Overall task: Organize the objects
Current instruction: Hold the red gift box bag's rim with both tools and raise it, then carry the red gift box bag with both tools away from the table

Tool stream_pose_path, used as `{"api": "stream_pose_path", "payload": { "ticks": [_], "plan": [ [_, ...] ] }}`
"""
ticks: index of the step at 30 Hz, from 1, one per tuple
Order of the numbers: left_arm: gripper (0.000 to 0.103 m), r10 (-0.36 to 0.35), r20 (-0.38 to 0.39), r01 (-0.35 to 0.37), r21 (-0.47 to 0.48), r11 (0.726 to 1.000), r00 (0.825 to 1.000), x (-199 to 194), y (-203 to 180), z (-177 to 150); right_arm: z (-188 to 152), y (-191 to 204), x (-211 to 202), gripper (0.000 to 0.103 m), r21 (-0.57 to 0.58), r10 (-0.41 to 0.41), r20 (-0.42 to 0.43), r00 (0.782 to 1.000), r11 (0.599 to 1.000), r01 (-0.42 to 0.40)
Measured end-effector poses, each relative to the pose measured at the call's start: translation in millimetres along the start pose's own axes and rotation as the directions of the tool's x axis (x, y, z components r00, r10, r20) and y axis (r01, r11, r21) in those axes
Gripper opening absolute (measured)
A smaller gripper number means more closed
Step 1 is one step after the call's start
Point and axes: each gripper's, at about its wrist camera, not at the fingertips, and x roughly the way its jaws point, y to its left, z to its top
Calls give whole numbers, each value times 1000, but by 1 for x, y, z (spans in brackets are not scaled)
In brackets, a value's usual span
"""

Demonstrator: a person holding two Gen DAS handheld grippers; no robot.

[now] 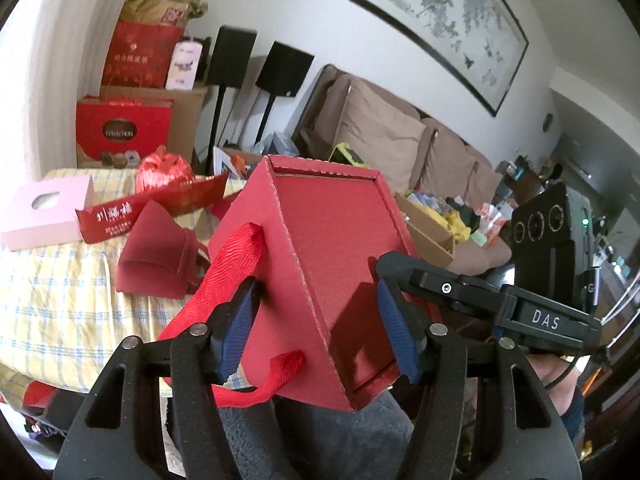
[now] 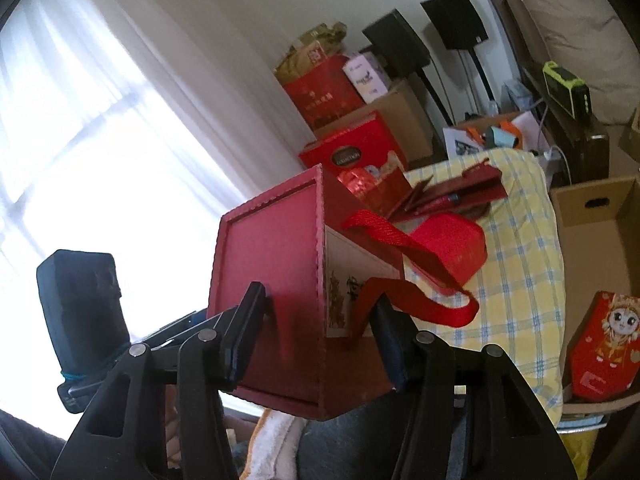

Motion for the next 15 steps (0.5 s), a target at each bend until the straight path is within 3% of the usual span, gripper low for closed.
{"api": "stream_pose_path", "payload": {
  "ticks": [15],
  "plan": [
    [57, -10, 111, 2, 68, 998, 994, -51, -37, 10, 6, 45, -47, 54, -90, 22, 122, 992, 996, -11]
  ]
}}
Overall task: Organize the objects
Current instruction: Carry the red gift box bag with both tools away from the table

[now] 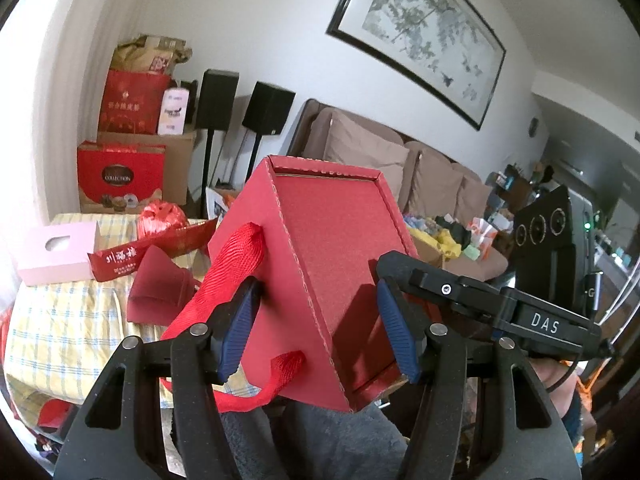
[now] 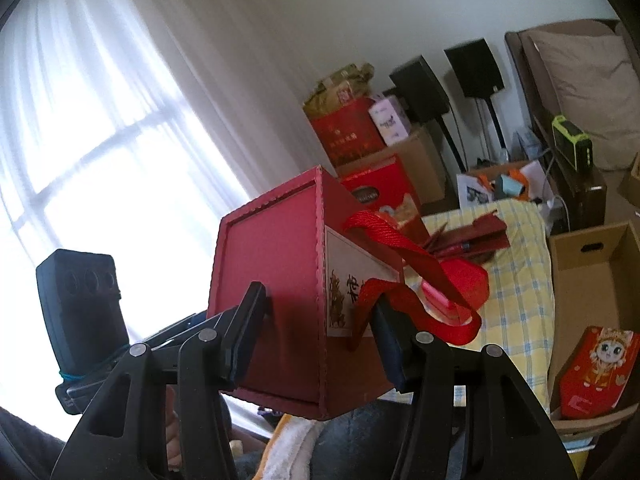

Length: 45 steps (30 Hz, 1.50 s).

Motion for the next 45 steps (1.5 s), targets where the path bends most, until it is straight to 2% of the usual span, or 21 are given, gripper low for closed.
{"api": "stream_pose_path", "payload": {
  "ticks": [15, 24, 32, 41, 45],
  "plan": [
    [57, -5, 49, 1, 86, 996, 999, -30, -35, 5, 1, 25, -46, 53, -49, 2, 74, 997, 999, 2],
    [57, -50, 37, 45, 123, 991, 998, -26, -57, 1, -8, 21, -76, 53, -42, -32, 111, 993, 998, 37],
    [57, -67, 26, 63, 124, 990, 997, -22, -65, 1, -9, 18, -88, 53, -43, -62, 111, 992, 997, 67],
    [57, -80, 32, 75, 139, 987, 996, -20, -83, 20, 5, 20, -104, 52, -43, -82, 144, 986, 995, 89],
    [57, -87, 44, 78, 177, 981, 995, -19, -101, 31, 15, 17, -118, 52, -32, -82, 169, 982, 996, 88]
  ]
}}
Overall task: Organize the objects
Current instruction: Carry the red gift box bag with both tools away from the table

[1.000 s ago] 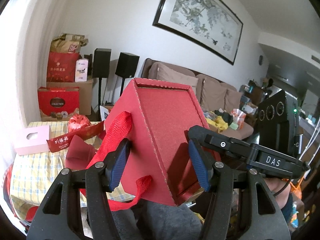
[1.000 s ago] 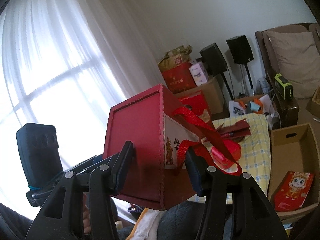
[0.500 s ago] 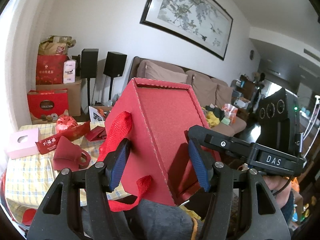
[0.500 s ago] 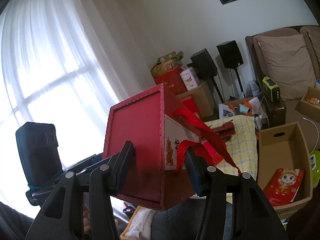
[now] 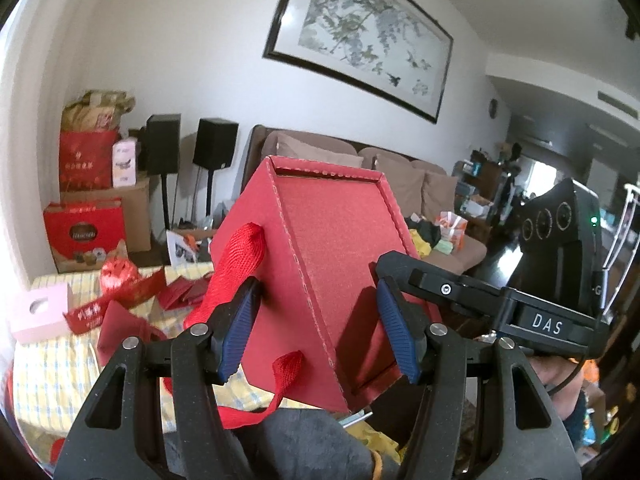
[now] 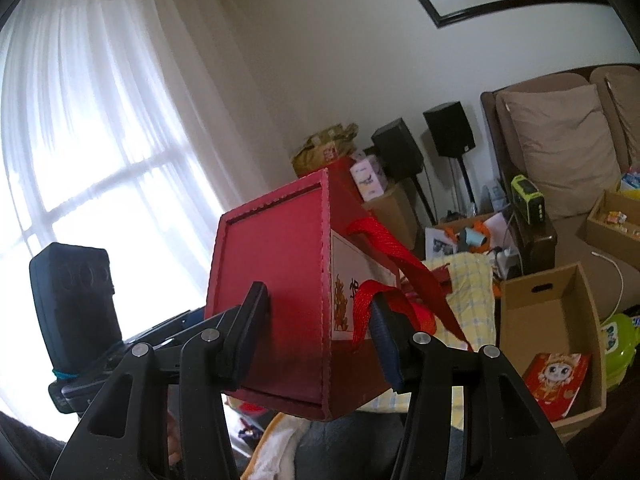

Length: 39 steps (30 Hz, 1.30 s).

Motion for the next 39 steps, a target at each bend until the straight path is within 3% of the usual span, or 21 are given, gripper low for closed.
{"api": "stream_pose_path", "payload": {
  "ticks": [19, 39],
  "plan": [
    [57, -83, -30, 86, 85, 993, 996, 41, -68, 13, 13, -30, -71, 51, 17, -114, 86, 990, 993, 113],
    [57, -114, -156, 129, 89, 988, 981, 105, -82, -15, -16, -95, -72, 51, 116, -175, 41, 984, 979, 170]
  ]
}}
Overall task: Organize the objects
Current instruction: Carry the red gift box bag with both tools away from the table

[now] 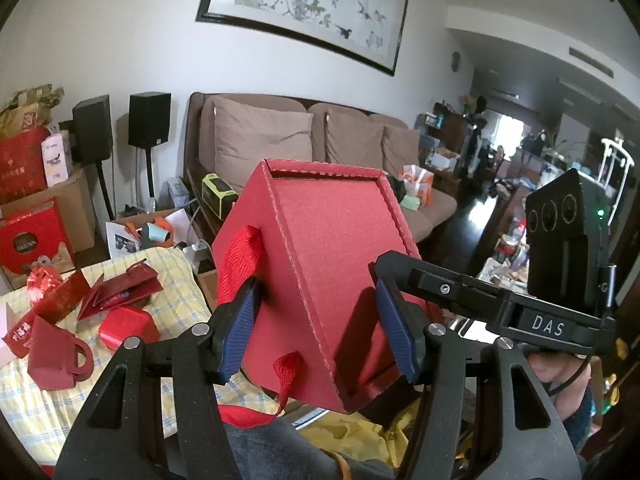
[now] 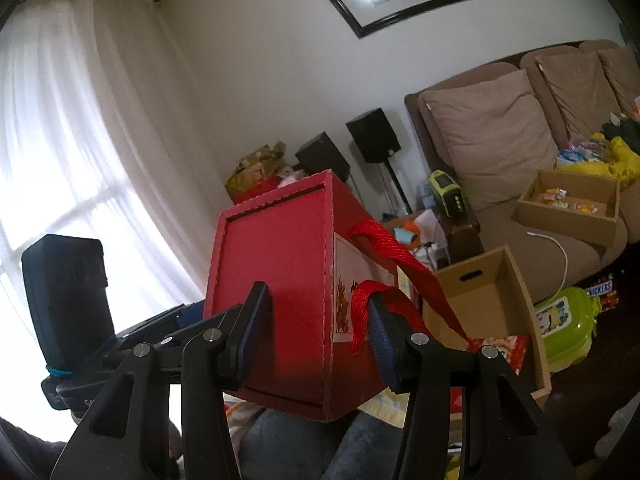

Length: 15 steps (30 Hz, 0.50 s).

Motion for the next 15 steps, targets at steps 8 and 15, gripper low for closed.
{"api": "stream_pose_path", "payload": {
  "ticks": [8, 15],
  "plan": [
    [56, 0, -44, 1, 20, 1000, 999, 27, 0, -6, -10, -26, 10, 51, 38, -3, -15, 1000, 999, 4],
    [56, -27, -35, 28, 25, 999, 999, 42, 1, -1, -3, -37, 13, 51, 34, -33, -22, 999, 999, 34]
  ]
}}
